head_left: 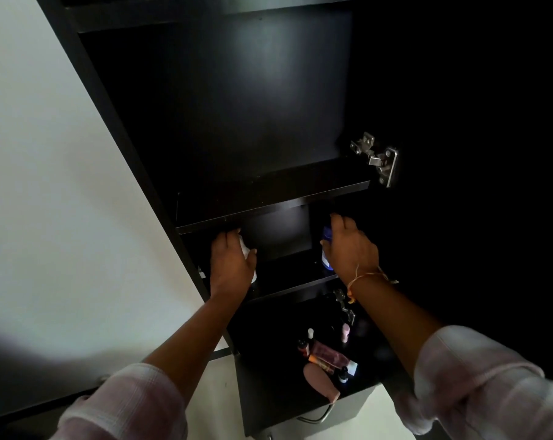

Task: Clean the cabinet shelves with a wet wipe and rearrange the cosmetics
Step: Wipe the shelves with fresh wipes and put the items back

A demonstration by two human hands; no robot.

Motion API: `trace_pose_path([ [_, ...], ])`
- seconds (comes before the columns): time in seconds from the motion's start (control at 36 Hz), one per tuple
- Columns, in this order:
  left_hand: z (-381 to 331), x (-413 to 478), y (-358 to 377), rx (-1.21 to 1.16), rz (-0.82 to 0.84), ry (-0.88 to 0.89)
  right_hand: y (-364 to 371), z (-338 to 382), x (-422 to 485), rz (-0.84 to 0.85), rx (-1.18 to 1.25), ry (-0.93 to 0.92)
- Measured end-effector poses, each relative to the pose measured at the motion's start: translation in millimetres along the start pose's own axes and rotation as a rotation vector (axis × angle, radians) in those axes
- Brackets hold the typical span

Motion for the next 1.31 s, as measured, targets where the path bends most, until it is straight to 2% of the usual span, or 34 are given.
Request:
trace_pose_path([
  [0.19, -15.3, -13.0, 2.1, 0.166, -0.095, 0.319, -14.0, 11.5, -19.4, -0.152, -0.158, -0.032],
  [0.28, -29.2, -25.4, 4.6, 0.093, -0.105, 0.452, -19.5, 14.8, -35.0, -0.229, -0.095, -0.063],
  [0.33, -38.2, -36.8, 8.7, -0.007, -0.092, 0.544, -17.3, 14.3, -49.7, -0.228, -0.033, -0.102],
  [0.39, -43.3, -51.6, 16.3, -0.107, -0.010, 0.584, -9.4, 10.4, -67.3, -0.185, 0.001, -0.111],
  [0.47, -42.5, -80.4, 33.3, -0.126, 0.185, 0.575, 10.6, -5.3, -94.8, 0.032, 0.029, -0.035],
  [0.56, -32.3, -108.5, 52.4, -0.109, 0.390, 0.484, 33.5, -29.7, -122.6, 0.242, 0.054, 0.062],
  [0.69, -2.9, -149.2, 82.9, -0.089, 0.652, 0.212, 60.0, -67.4, -168.5, 0.389, 0.087, 0.263],
  [0.83, 17.4, -184.2, 107.7, -0.072, 0.770, 0.152, 74.3, -89.8, -198.5, 0.377, 0.069, 0.341],
  [0.97, 22.0, -217.7, 130.6, -0.063, 0.865, 0.157, 87.5, -96.6, -213.6, 0.388, 0.011, 0.286],
  [1.31, 35.9, -255.9, 190.2, 0.147, 1.000, 0.355, 141.2, -101.6, -221.3, 0.668, 0.057, 0.164],
])
Point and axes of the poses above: each hand's wrist, its own x-axis towards the middle knuckle, its own y-axis out of the palm, z = x × y, the point moved 2 cm from there along x, towards the middle knuckle, and after that the axes turned 7 degrees about -z, right-handed, at the moved point
